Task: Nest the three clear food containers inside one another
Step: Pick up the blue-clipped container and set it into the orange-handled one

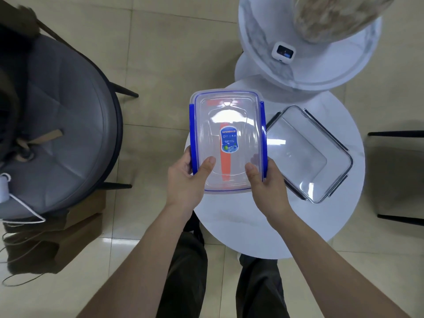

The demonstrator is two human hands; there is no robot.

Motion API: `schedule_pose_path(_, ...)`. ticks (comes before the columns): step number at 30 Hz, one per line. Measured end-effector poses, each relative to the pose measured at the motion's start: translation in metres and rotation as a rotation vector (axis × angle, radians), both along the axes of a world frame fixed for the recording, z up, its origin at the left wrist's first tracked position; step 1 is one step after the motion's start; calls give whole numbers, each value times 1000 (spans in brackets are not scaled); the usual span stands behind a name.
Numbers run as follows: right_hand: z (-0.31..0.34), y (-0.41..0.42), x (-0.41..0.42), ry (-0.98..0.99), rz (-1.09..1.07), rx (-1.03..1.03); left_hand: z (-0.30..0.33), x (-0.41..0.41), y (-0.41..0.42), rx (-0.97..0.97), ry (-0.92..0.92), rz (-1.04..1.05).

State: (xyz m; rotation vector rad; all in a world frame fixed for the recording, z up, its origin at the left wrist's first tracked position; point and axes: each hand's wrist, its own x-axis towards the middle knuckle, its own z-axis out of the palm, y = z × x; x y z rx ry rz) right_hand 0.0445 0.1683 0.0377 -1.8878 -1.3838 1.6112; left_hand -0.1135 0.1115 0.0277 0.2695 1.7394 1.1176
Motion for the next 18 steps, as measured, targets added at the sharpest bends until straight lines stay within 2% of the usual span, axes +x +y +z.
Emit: schedule_pose_path(18,-8,0,3,-8,5,22,-1,0,-2,4,45,-20)
